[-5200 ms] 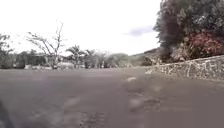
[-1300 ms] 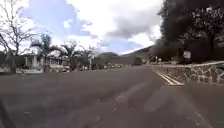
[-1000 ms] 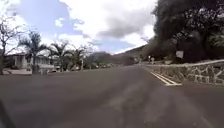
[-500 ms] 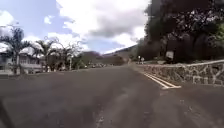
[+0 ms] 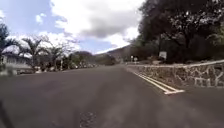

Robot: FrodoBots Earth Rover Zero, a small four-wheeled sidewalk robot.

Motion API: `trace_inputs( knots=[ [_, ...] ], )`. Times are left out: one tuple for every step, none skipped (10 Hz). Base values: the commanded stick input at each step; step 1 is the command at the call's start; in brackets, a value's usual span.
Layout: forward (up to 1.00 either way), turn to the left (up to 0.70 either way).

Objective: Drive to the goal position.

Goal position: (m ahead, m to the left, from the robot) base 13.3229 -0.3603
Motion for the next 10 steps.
trace_inputs(
  knots=[
    [1.00,0.00],
    [1.00,0.18],
    [1.00,0.30],
    [1.00,0.38],
    [1.00,0.30],
    [1.00,0.22],
    [1.00,0.00],
    [1.00,0.00],
    [1.00,0.00],
    [1.00,0.00]
  ],
)
